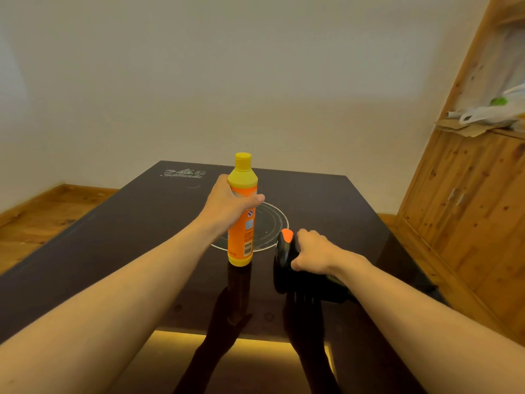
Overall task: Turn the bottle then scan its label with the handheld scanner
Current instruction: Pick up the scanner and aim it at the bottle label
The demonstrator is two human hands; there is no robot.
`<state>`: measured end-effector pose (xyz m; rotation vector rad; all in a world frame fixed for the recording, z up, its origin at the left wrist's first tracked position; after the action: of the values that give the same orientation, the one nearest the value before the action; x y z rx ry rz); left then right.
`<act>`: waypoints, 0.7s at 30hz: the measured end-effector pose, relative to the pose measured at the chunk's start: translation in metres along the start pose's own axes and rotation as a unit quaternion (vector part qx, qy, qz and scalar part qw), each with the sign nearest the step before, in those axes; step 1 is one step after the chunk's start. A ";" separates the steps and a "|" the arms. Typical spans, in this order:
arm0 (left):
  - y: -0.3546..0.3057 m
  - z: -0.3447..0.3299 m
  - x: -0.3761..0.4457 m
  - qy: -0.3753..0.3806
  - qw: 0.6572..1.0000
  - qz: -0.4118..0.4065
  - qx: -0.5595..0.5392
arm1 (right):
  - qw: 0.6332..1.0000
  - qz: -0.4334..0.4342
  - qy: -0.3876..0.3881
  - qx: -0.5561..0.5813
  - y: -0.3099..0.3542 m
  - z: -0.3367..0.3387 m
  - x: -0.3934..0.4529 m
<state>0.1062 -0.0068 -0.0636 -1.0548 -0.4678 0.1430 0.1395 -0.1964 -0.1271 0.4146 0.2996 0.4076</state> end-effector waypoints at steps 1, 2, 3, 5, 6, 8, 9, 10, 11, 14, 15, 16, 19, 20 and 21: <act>0.000 -0.001 0.000 -0.001 1.000 0.000 -0.001 | 1.000 -0.002 0.008 -0.003 -0.002 -0.003 0.000; 0.000 -0.001 0.001 -0.002 1.000 0.000 -0.001 | 1.000 -0.002 0.015 -0.008 -0.003 -0.006 -0.001; 0.000 -0.002 0.001 -0.004 1.000 -0.001 0.000 | 1.000 -0.001 0.020 -0.016 -0.004 -0.008 -0.001; 0.000 -0.002 0.001 -0.009 1.000 -0.001 0.004 | 0.999 -0.002 0.025 -0.047 -0.006 -0.013 -0.001; 0.000 -0.002 0.001 -0.013 1.000 -0.001 0.008 | 0.998 -0.001 0.024 -0.062 -0.007 -0.015 -0.001; 0.002 -0.001 0.000 -0.015 1.000 -0.001 0.017 | 0.997 0.004 0.015 -0.077 -0.009 -0.018 -0.001; 0.002 -0.001 0.000 -0.015 1.000 -0.002 0.021 | 0.997 0.007 0.009 -0.080 -0.010 -0.020 0.000; 0.003 0.000 0.000 -0.015 1.000 -0.004 0.025 | 0.996 0.009 0.003 -0.084 -0.012 -0.021 0.000; 0.003 0.000 0.000 -0.015 1.000 -0.005 0.027 | 0.996 0.011 -0.005 -0.088 -0.012 -0.022 0.000; 0.005 0.000 -0.001 -0.013 0.999 -0.012 0.033 | 0.995 0.026 -0.029 -0.096 -0.013 -0.023 -0.002; 0.005 0.000 -0.001 -0.012 0.999 -0.014 0.035 | 0.994 0.033 -0.036 -0.099 -0.012 -0.023 -0.002; 0.006 0.000 -0.001 -0.010 0.999 -0.015 0.037 | 0.993 0.040 -0.042 -0.102 -0.011 -0.022 -0.003; 0.005 0.001 0.000 -0.002 0.999 -0.015 0.039 | 0.989 0.075 -0.070 -0.105 -0.007 -0.017 -0.008; 0.004 0.001 0.001 0.002 0.999 -0.015 0.039 | 0.986 0.091 -0.084 -0.108 -0.006 -0.014 -0.010; 0.004 0.001 0.002 0.006 0.999 -0.015 0.039 | 0.983 0.108 -0.098 -0.113 -0.004 -0.012 -0.012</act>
<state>0.1081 -0.0036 -0.0662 -0.9709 -0.4639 0.1272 0.1262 -0.2010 -0.1371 0.2618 0.0140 0.6020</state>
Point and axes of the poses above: each hand's wrist, its own x-axis towards the middle knuckle, its own z-axis out of the back of the hand, y = z × x, the point moved 6 cm from there along x, towards the middle knuckle, and after that the axes turned 5 degrees about x, right-handed, at the moved point
